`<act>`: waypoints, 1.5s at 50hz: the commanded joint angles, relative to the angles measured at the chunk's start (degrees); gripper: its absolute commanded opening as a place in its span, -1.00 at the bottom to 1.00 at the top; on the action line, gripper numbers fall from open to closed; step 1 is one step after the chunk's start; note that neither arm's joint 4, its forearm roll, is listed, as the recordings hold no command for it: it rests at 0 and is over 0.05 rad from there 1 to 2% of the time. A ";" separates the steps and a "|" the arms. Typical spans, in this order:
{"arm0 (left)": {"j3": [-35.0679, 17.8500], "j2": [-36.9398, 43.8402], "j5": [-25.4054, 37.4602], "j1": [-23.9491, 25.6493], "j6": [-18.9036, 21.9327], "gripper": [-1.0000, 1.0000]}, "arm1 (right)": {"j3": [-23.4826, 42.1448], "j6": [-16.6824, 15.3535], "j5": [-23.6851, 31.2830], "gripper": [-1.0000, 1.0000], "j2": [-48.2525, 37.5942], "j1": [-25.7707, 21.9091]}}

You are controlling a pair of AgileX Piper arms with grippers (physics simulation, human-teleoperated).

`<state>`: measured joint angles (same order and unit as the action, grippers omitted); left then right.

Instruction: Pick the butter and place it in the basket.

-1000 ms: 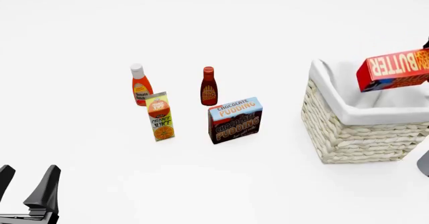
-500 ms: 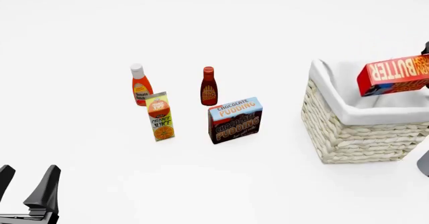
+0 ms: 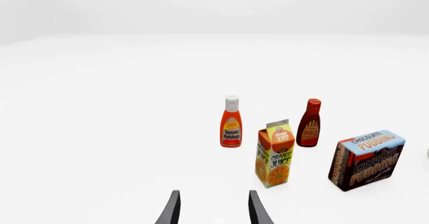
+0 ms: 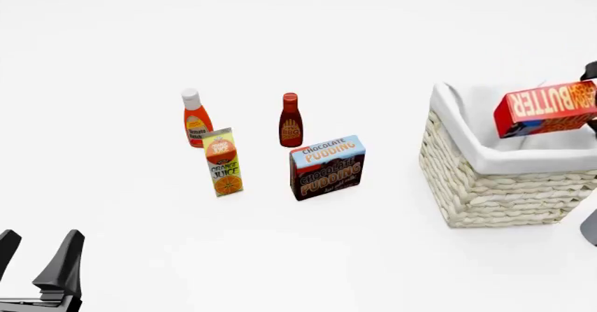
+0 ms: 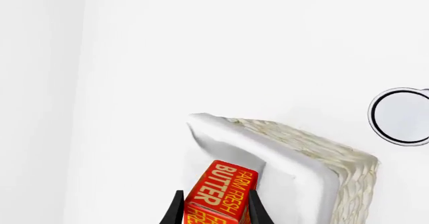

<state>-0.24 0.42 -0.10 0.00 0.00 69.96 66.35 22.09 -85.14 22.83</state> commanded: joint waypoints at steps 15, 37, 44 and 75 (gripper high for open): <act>0.00 0.00 0.00 0.00 0.00 1.00 | 0.53 0.75 -2.52 -1.00 -2.43 0.23; 0.00 0.00 0.00 0.00 0.00 1.00 | -0.47 0.28 -3.09 -1.00 -3.28 -0.55; 0.00 0.00 0.00 0.00 0.00 1.00 | -0.23 0.01 -3.00 -1.00 -3.68 -0.36; 0.00 0.00 0.00 0.00 0.00 1.00 | -0.11 1.32 -3.26 1.00 -2.50 -3.10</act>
<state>-0.24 0.42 -0.10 0.00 0.00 69.47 66.90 18.85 -88.73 20.71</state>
